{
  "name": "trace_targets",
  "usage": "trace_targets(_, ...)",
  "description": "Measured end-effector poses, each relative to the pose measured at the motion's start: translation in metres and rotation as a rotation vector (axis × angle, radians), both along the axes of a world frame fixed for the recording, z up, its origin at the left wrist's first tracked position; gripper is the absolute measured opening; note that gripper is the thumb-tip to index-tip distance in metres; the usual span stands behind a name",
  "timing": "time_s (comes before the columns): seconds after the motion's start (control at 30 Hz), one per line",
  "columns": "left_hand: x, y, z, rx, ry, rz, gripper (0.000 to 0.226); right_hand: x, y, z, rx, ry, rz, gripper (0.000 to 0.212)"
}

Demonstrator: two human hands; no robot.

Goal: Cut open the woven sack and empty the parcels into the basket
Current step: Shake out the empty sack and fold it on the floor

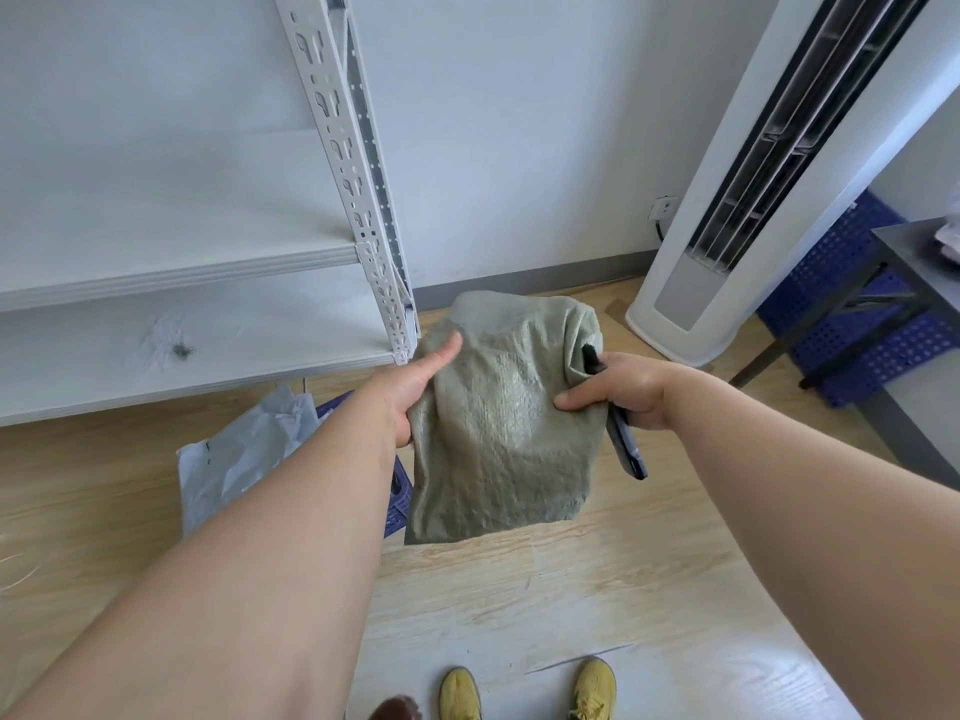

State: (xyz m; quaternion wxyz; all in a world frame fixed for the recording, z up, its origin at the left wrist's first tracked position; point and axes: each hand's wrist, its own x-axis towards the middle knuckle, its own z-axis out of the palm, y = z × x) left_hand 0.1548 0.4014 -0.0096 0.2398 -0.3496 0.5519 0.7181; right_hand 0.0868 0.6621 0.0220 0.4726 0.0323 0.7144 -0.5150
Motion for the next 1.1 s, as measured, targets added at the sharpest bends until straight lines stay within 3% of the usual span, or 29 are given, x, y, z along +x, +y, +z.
trace_targets(0.1,0.006,0.006,0.001,-0.056,0.058,-0.114,0.108,0.001,0.0,0.003,0.037,0.068,0.032,0.05)
trace_targets(0.23,0.012,0.014,0.012,-0.036,0.164,-0.027,0.079,0.0,0.008,-0.007,0.023,0.092,-0.218,0.083)
trace_targets(0.37,0.006,0.026,0.021,-0.119,0.253,0.053,0.041,0.004,0.007,-0.002,0.134,0.162,-0.284,0.057)
trace_targets(0.5,-0.011,0.017,0.026,-0.288,0.304,0.063,0.061,-0.002,0.013,0.026,0.241,0.163,-0.161,0.069)
trace_targets(0.57,-0.023,0.011,0.031,-0.384,0.317,0.014,0.053,-0.006,0.015,0.041,0.403,0.339,-0.141,0.075)
trace_targets(0.67,-0.037,0.012,0.043,-0.424,0.359,-0.113,0.053,-0.016,0.007,0.065,0.454,0.825,-0.186,0.085)
trace_targets(0.73,-0.047,0.021,0.054,-0.438,0.414,-0.229,0.045,-0.019,-0.007,0.081,0.467,1.043,0.065,0.096)
trace_targets(0.8,-0.059,0.033,0.063,-0.475,0.453,-0.342,0.041,-0.024,-0.021,0.09,0.555,1.13,0.278,0.109)
trace_targets(0.97,-0.098,0.068,0.083,-0.528,0.583,-0.529,0.034,-0.062,-0.016,0.077,0.626,1.06,0.417,0.128)
trace_targets(1.1,-0.135,0.094,0.086,-0.596,0.594,-0.491,0.029,-0.103,0.003,0.06,0.527,0.929,0.328,0.113)
